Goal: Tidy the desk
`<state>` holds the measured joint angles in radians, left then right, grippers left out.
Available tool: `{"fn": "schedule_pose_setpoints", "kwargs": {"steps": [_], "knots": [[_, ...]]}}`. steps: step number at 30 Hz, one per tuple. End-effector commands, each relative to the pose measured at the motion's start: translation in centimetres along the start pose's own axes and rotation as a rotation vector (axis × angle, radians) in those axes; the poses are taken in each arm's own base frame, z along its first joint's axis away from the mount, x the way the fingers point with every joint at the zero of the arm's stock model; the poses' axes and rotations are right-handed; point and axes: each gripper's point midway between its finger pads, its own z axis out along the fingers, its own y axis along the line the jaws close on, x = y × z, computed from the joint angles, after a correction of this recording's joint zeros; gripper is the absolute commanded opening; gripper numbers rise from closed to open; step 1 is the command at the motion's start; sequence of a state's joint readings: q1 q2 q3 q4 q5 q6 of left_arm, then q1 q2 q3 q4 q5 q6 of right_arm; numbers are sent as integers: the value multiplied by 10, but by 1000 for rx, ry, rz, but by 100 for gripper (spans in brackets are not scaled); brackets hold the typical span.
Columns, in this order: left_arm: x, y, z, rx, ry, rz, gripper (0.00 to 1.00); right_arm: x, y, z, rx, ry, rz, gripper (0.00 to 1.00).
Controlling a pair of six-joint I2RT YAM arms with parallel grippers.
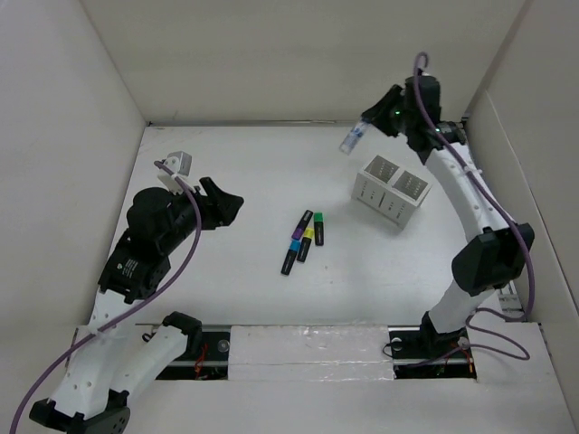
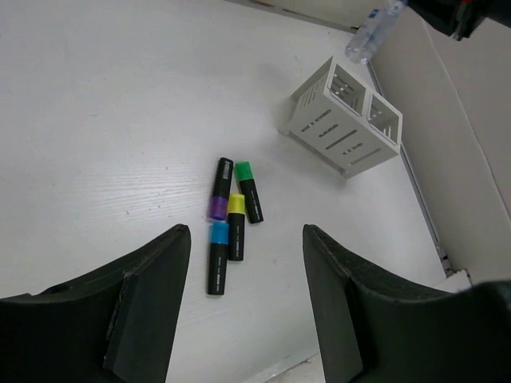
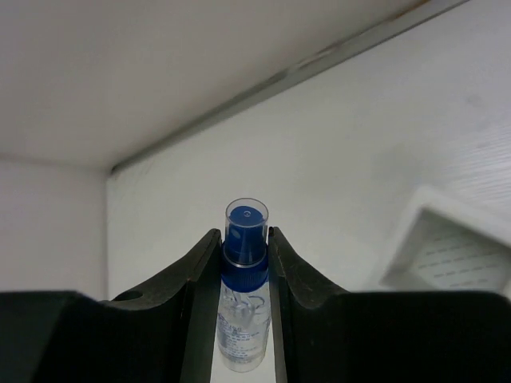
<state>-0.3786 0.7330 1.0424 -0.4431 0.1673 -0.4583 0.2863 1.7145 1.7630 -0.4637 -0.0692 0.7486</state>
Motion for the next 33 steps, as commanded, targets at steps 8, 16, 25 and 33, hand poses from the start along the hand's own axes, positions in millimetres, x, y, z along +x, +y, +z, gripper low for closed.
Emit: {"fn": "schedule_pose_setpoints", "kwargs": {"steps": [8,16,25,33], "knots": [[-5,-6,0,28,-37,-49,55,-108,-113,-35,350,-363,-131,0],[-7,-2,1,-5,-27,-40,55,-109,-138,-24,480,-395,-222,0],[-1,0,1,-10,-15,-61,55,-51,-155,15,571,-290,-320,0],[4,-3,-1,7,-5,-83,55,-22,-161,16,668,-277,-345,4]]}}
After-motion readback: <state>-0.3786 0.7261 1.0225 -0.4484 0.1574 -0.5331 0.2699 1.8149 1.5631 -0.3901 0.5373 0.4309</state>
